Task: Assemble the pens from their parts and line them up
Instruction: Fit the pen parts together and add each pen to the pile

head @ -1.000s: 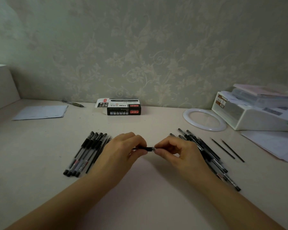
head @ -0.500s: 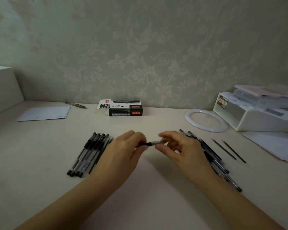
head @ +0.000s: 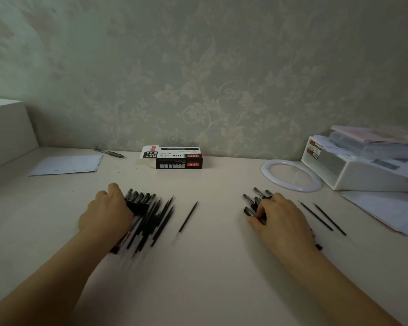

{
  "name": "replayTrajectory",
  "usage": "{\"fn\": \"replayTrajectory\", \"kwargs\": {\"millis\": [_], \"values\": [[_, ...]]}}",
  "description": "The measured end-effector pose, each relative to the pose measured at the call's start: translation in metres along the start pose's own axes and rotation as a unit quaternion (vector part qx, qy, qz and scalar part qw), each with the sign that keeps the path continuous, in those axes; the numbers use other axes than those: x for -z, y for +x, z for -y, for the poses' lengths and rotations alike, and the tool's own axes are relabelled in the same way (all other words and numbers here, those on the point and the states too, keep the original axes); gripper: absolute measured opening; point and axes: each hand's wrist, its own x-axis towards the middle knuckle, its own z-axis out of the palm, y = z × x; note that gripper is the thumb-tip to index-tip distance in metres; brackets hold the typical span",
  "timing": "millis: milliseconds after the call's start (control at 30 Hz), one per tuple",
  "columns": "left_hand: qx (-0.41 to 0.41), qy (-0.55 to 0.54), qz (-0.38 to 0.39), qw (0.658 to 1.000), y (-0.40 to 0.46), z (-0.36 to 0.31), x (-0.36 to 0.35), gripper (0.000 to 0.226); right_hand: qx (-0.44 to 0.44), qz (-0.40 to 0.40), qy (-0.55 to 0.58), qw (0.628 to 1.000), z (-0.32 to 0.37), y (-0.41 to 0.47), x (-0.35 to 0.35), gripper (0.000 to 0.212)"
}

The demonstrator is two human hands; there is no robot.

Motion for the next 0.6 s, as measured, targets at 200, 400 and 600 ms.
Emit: {"fn": "replayTrajectory", "kwargs": {"millis": [200, 400, 600], "values": [[0.017, 0.041, 0.007, 0.999, 0.000, -0.001, 0.000, 0.013, 0.004, 0.012, 0.004, 1.000, 0.004, 0.000, 0.000, 0.023], [-0.157, -0.080, -0.126, 0.976, -0.024, -0.033, 0.002, 0.024, -0.063, 0.009, 0.384, 0.921, 0.017, 0.003, 0.008, 0.019], [-0.276, -0.235, 0.003, 0.932, -0.077, -0.076, -0.021, 0.043, -0.094, 0.137, 0.631, 0.758, 0.037, -0.006, 0.002, 0.022]]}}
